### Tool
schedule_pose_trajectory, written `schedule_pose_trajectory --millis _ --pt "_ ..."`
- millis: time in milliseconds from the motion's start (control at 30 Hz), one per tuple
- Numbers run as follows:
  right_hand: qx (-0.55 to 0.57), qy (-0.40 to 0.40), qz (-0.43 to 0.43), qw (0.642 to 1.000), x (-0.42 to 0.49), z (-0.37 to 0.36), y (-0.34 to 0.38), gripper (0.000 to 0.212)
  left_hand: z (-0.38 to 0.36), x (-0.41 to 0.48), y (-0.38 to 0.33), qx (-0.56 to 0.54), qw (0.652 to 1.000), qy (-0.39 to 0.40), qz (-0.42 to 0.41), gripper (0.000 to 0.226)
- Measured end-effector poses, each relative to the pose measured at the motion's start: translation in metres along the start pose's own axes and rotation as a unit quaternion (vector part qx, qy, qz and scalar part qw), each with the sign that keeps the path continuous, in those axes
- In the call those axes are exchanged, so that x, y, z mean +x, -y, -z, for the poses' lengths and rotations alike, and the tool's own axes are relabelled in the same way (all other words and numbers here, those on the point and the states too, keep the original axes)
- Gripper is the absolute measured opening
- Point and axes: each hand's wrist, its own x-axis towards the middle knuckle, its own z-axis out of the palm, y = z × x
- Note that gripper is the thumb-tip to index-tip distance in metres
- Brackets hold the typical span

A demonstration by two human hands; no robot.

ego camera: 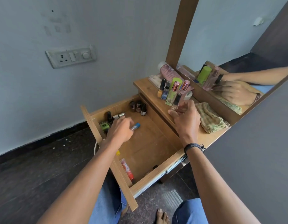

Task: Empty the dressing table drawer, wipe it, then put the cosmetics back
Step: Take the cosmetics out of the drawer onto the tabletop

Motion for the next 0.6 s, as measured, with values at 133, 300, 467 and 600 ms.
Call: schedule_pose_trajectory --millis 133,300,467,600 --pt "-0.009 -0.007 -0.004 1.000 0.001 -0.001 0.000 0.036 -0.004 0.002 -0.004 0.053 0.997 0.045 -0.016 0.040" --pt "-0.013 -0.015 0.002 1.000 0.001 -0.002 0.001 0.036 0.001 0.006 -0.016 0.144 0.987 0.064 -0.031 0.028" --pt "0.013 -0.039 0.038 0.998 -0.005 0.005 0.005 0.037 0.008 0.006 -0.025 0.143 0.988 0.048 -0.017 0.018" --pt "0.006 -0.035 0.121 0.992 -0.016 0.007 0.006 0.040 0.008 0.005 -0.018 -0.075 0.994 0.065 0.051 0.024"
